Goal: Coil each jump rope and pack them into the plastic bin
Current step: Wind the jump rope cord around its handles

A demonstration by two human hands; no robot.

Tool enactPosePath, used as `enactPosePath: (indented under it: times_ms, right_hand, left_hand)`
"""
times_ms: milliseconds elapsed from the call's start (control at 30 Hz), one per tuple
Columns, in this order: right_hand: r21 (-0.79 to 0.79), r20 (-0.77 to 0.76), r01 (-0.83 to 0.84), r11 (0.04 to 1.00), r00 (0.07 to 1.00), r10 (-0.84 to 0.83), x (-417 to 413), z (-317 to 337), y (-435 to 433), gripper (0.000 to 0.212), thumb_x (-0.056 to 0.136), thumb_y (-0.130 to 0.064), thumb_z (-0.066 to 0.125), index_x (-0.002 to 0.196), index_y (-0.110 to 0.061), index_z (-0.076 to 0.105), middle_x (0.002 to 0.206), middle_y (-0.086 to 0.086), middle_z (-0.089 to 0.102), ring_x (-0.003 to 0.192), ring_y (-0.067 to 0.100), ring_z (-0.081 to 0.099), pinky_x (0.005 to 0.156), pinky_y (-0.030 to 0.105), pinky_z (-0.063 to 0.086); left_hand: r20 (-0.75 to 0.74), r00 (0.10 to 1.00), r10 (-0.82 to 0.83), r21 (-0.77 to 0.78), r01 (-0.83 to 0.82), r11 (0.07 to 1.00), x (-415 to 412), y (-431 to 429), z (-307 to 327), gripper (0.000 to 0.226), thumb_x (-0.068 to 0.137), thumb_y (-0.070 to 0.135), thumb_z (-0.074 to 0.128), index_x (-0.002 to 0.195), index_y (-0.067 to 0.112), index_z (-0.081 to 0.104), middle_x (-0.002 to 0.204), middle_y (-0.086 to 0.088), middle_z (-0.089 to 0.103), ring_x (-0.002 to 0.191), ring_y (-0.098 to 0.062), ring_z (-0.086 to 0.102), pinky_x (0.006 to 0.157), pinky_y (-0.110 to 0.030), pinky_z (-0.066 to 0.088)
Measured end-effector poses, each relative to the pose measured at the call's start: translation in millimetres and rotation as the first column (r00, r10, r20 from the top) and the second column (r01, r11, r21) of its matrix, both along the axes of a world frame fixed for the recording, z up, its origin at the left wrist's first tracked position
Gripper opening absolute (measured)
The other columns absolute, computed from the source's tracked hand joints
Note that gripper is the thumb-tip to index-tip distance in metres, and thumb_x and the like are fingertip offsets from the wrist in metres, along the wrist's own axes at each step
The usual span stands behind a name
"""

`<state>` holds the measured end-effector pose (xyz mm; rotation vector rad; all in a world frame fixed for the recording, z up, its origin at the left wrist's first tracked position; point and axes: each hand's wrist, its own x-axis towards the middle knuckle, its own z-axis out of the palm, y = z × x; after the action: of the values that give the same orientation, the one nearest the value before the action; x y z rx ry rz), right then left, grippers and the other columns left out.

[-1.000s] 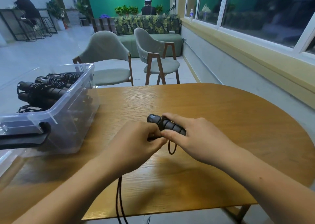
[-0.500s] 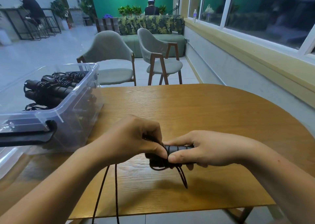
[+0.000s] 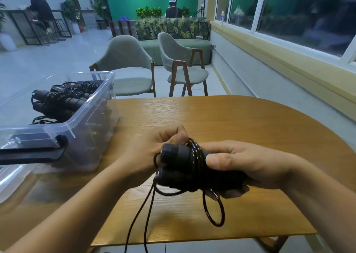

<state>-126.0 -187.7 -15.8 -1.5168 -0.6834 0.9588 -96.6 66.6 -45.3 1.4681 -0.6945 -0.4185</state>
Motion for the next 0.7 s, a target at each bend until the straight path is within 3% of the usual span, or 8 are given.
enactPosePath:
  times_ms: [67, 100, 167, 233, 300, 367, 500, 700]
  right_hand:
    - [0.06, -0.019, 0.035, 0.998, 0.999, -0.034, 1, -1, -2, 0.069, 0.094, -0.066, 0.068, 0.138, -0.014, 0.059, 0.1, 0.032, 0.062, 0.066, 0.032, 0.053, 0.05, 0.039, 0.029]
    - [0.095, -0.028, 0.058, 0.994, 0.998, -0.056, 2, -1, -3, 0.068, 0.095, -0.066, 0.067, 0.136, -0.013, 0.06, 0.098, 0.025, 0.064, 0.064, 0.026, 0.054, 0.051, 0.034, 0.032]
    - [0.169, -0.051, 0.114, 0.979, 0.993, -0.107, 3, -2, -5, 0.064, 0.097, -0.065, 0.064, 0.136, -0.014, 0.061, 0.098, 0.019, 0.065, 0.064, 0.018, 0.054, 0.051, 0.027, 0.035]
    - [0.211, -0.057, 0.192, 0.959, 0.981, -0.183, 5, -4, -5, 0.064, 0.098, -0.065, 0.063, 0.138, -0.015, 0.062, 0.099, 0.021, 0.064, 0.064, 0.018, 0.055, 0.051, 0.025, 0.038]
    - [0.217, -0.051, 0.282, 0.935, 0.959, -0.277, 6, -6, -4, 0.066, 0.097, -0.066, 0.063, 0.137, -0.014, 0.064, 0.099, 0.022, 0.062, 0.063, 0.019, 0.054, 0.05, 0.024, 0.039]
    - [0.215, -0.04, 0.365, 0.906, 0.93, -0.366, 7, -6, -3, 0.063, 0.099, -0.065, 0.058, 0.135, -0.014, 0.066, 0.098, 0.02, 0.062, 0.062, 0.019, 0.052, 0.049, 0.025, 0.037]
    - [0.186, 0.036, 0.517, 0.835, 0.846, -0.532, 9, -5, -5, 0.05, 0.102, -0.055, 0.048, 0.131, -0.018, 0.066, 0.093, 0.019, 0.065, 0.064, 0.022, 0.051, 0.051, 0.029, 0.036]
    - [0.026, 0.341, 0.685, 0.728, 0.678, -0.651, 12, -7, -4, 0.031, 0.108, -0.043, 0.051, 0.123, -0.016, 0.054, 0.092, 0.017, 0.077, 0.067, 0.028, 0.058, 0.054, 0.036, 0.039]
  left_hand:
    - [0.049, 0.998, 0.048, 0.023, -0.049, 0.999, -2, -2, -7, 0.062, 0.089, 0.043, 0.073, 0.103, -0.015, 0.055, 0.097, -0.033, 0.06, 0.089, -0.047, 0.061, 0.082, -0.051, 0.053]
    - [0.057, 0.993, 0.099, 0.04, -0.102, 0.994, -2, -4, -10, 0.052, 0.088, 0.036, 0.071, 0.104, -0.013, 0.06, 0.096, -0.034, 0.061, 0.089, -0.051, 0.059, 0.081, -0.053, 0.052]
    - [0.06, 0.98, 0.192, 0.073, -0.196, 0.978, -6, -10, -11, 0.019, 0.096, 0.024, 0.062, 0.082, 0.015, 0.07, 0.068, -0.011, 0.058, 0.059, -0.028, 0.052, 0.062, -0.035, 0.045]
    - [0.032, 0.976, 0.214, 0.109, -0.216, 0.97, -12, -20, -11, 0.047, 0.108, 0.022, 0.05, 0.064, 0.033, 0.061, 0.057, 0.008, 0.043, 0.051, -0.01, 0.034, 0.052, -0.024, 0.031]
    - [-0.016, 0.969, 0.246, 0.127, -0.242, 0.962, -17, -29, -13, 0.045, 0.106, 0.039, 0.045, 0.063, 0.035, 0.059, 0.058, 0.01, 0.041, 0.052, -0.009, 0.032, 0.05, -0.023, 0.029]
    - [-0.02, 0.969, 0.247, 0.135, -0.242, 0.961, -23, -33, -17, 0.033, 0.102, 0.046, 0.047, 0.078, 0.031, 0.066, 0.062, 0.008, 0.043, 0.055, -0.01, 0.036, 0.051, -0.023, 0.032]
    - [0.061, 0.978, 0.2, 0.24, -0.209, 0.948, -31, -39, -23, 0.017, 0.11, 0.033, 0.048, 0.117, 0.026, 0.061, 0.067, 0.002, 0.049, 0.055, -0.016, 0.05, 0.051, -0.03, 0.043]
    - [0.134, 0.977, 0.169, 0.391, -0.208, 0.897, -36, -40, -22, 0.015, 0.107, 0.033, 0.054, 0.121, 0.03, 0.059, 0.065, 0.009, 0.057, 0.053, -0.016, 0.058, 0.053, -0.029, 0.05]
